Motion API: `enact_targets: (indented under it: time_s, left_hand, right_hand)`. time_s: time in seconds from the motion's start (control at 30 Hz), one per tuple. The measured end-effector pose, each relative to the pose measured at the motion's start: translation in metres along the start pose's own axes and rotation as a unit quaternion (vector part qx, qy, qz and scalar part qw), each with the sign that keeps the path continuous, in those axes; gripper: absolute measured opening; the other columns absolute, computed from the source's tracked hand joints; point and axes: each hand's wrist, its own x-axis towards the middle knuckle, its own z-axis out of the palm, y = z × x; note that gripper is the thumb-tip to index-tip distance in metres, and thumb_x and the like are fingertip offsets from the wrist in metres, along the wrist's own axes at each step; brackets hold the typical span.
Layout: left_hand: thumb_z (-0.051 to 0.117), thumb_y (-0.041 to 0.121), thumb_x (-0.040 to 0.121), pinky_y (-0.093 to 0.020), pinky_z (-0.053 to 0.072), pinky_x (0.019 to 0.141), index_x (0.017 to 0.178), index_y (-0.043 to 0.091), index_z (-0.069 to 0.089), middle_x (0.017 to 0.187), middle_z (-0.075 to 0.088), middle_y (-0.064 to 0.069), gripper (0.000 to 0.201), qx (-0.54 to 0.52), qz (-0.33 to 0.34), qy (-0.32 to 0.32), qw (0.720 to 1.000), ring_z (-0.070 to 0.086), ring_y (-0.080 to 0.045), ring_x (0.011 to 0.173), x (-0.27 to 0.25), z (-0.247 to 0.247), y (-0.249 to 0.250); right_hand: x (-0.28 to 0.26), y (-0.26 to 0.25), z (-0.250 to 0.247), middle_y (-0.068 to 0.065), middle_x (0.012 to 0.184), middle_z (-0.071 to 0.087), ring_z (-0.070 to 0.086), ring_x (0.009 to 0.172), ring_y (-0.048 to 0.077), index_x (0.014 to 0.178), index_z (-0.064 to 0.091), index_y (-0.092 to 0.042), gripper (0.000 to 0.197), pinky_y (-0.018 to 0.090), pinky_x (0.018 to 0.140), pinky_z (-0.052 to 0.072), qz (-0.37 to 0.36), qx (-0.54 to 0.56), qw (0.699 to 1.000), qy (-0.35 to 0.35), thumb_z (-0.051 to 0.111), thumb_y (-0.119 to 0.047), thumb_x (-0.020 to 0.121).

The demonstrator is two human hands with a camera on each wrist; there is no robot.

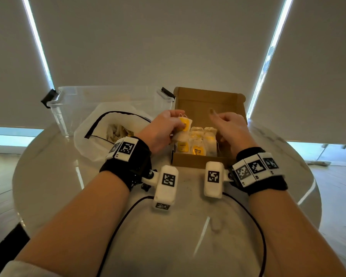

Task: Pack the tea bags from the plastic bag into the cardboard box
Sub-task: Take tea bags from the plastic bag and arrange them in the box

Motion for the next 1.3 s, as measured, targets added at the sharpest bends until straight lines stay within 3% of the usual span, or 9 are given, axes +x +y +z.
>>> enact_targets:
  time_s: [0.13,0.2,0.33,0.47,0.53,0.77,0.93,1.13,1.3]
  left_hand:
    - [0.059,0.006,0.090,-0.036,0.052,0.089,0.128,0.015,0.044,0.111,0.061,-0.006,0.043,0.080,0.050,-0.001,0.996,0.061,-0.018,0.098,0.003,-0.001,-0.005]
    - [0.064,0.011,0.087,-0.029,0.054,0.083,0.127,0.016,0.045,0.108,0.064,-0.004,0.044,0.100,0.066,-0.004,0.993,0.063,-0.015,0.096,0.003,-0.001,-0.007]
    - [0.067,0.008,0.084,-0.017,0.051,0.073,0.116,0.016,0.052,0.102,0.063,0.000,0.037,0.149,0.092,0.005,0.985,0.061,-0.010,0.092,0.004,-0.003,-0.009]
    - [0.064,0.002,0.084,-0.031,0.052,0.089,0.103,0.019,0.057,0.104,0.058,-0.001,0.027,0.263,0.064,0.032,0.962,0.058,-0.016,0.100,0.010,-0.007,-0.016]
    - [0.063,-0.002,0.083,-0.036,0.051,0.092,0.102,0.016,0.059,0.109,0.059,-0.005,0.027,0.287,0.038,0.041,0.956,0.057,-0.019,0.103,0.012,-0.009,-0.019]
    - [0.062,-0.008,0.080,-0.035,0.054,0.087,0.102,0.016,0.056,0.112,0.056,-0.006,0.033,0.313,0.013,0.065,0.947,0.057,-0.021,0.103,0.017,-0.010,-0.023]
    - [0.063,-0.009,0.080,-0.030,0.054,0.081,0.104,0.015,0.057,0.110,0.056,-0.007,0.034,0.310,0.013,0.056,0.949,0.058,-0.021,0.101,0.017,-0.011,-0.023]
    - [0.061,-0.005,0.084,-0.020,0.053,0.065,0.103,0.015,0.057,0.111,0.057,-0.006,0.027,0.314,0.023,0.036,0.949,0.059,-0.016,0.095,0.012,-0.012,-0.014]
    - [0.049,-0.008,0.087,-0.023,0.054,0.075,0.089,0.017,0.062,0.100,0.064,-0.003,0.028,0.256,0.115,0.089,0.956,0.061,-0.012,0.089,-0.009,-0.040,0.030]
  right_hand:
    - [-0.022,-0.019,0.003,-0.006,0.083,0.058,0.049,0.069,0.008,0.103,0.065,-0.019,0.029,0.022,0.059,0.044,-0.035,0.031,0.988,-0.149,0.060,-0.042,0.086]
    - [-0.023,-0.019,0.006,-0.003,0.078,0.060,0.049,0.063,0.008,0.097,0.067,-0.015,0.020,0.022,0.058,0.045,-0.015,0.059,0.983,-0.175,0.066,-0.031,0.084]
    - [-0.018,-0.018,0.004,0.006,0.073,0.062,0.059,0.054,0.009,0.088,0.062,-0.006,0.004,0.021,0.053,0.055,0.047,0.135,0.981,-0.128,0.064,-0.006,0.086]
    - [-0.005,-0.010,-0.008,0.013,0.088,0.066,0.068,0.076,0.018,0.091,0.058,-0.009,0.002,0.028,0.067,0.059,0.064,0.085,0.993,-0.044,0.059,-0.007,0.090]
    - [0.003,-0.005,-0.014,0.013,0.088,0.066,0.068,0.076,0.019,0.097,0.057,-0.007,0.006,0.028,0.064,0.058,0.081,0.017,0.996,-0.015,0.057,-0.007,0.091]
    - [0.010,0.008,-0.005,0.013,0.077,0.065,0.063,0.064,0.018,0.088,0.060,-0.001,0.003,0.025,0.058,0.052,0.187,-0.146,0.961,-0.143,0.057,-0.003,0.089]
    - [0.020,0.019,0.003,0.015,0.086,0.064,0.065,0.072,0.021,0.082,0.054,-0.004,0.010,0.029,0.063,0.055,0.205,-0.100,0.969,-0.096,0.052,0.001,0.090]
    - [0.028,0.030,0.012,0.014,0.096,0.067,0.069,0.086,0.024,0.096,0.058,-0.003,0.012,0.035,0.078,0.058,0.185,-0.113,0.974,-0.068,0.063,-0.003,0.085]
    - [0.030,0.031,0.014,0.014,0.098,0.068,0.067,0.090,0.023,0.097,0.063,-0.001,0.013,0.037,0.087,0.055,0.173,-0.149,0.970,-0.084,0.063,-0.007,0.086]
